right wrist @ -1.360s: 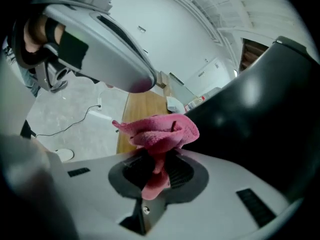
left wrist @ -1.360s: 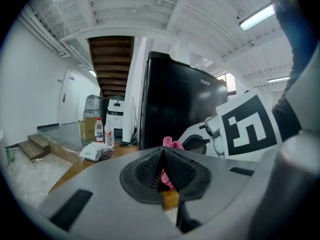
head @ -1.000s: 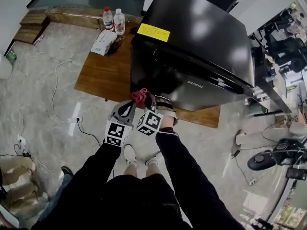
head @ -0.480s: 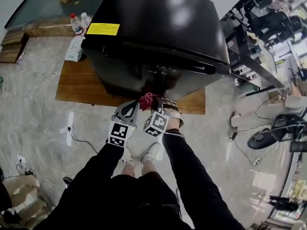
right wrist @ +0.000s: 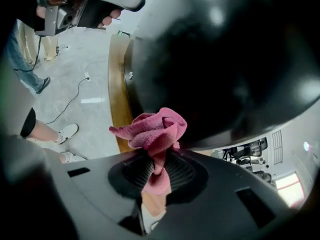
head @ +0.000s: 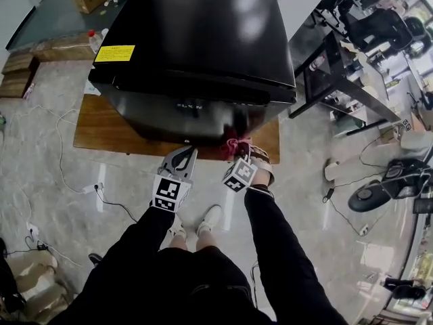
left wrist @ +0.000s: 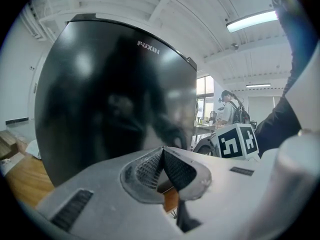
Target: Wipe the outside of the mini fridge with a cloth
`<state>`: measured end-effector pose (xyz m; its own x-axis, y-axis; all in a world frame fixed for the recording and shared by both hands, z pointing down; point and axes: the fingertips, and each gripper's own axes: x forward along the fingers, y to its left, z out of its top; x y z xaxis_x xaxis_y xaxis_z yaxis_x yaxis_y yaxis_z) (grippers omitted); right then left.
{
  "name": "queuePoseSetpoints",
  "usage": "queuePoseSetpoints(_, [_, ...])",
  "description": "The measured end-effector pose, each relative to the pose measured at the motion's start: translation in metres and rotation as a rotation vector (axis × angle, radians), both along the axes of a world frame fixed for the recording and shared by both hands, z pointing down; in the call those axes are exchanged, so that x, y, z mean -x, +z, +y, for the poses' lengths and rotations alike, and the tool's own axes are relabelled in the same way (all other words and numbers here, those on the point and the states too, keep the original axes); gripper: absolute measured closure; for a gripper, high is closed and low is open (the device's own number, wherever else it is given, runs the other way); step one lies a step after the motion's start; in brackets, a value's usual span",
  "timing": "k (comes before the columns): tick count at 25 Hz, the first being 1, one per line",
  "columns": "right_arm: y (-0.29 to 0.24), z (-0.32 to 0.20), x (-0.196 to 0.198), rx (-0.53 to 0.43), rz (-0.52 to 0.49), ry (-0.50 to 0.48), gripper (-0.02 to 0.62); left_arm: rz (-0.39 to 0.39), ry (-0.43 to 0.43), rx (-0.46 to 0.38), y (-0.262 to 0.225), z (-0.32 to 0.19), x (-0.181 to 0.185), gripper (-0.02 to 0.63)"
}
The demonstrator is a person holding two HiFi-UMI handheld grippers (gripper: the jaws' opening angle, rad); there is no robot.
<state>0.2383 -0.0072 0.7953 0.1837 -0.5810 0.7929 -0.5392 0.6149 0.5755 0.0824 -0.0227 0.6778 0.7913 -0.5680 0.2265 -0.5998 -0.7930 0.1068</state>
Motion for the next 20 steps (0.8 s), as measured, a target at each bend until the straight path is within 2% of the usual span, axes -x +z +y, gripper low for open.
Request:
queuePoseSetpoints(4, [-0.042, 0.016, 0.011, -0.062, -0.039, -0.056, 0.529, 0.019, -0.034, 0.013, -0.030, 0.010, 0.009, 0.600])
queuePoseSetpoints(8, [-0.113, 0.035, 0.052, -0.155, -0.095, -0.181, 0.529, 0.065, -0.052, 0.036, -0.075, 0.033, 0.022, 0.600])
queuePoseSetpoints(15, [-0.263, 0.050, 0.128, -0.373, -0.225, -0.405, 0.529, 0.079, -0.131, -0.071, -0.179, 0.060, 0.065, 0.600])
queuePoseSetpoints(20, [-0.311, 0.051, 0.170, -0.449, -0.291, -0.507, 0.529, 0.088, -0.219, -0.142, -0.230, 0.068, 0.101, 0.600])
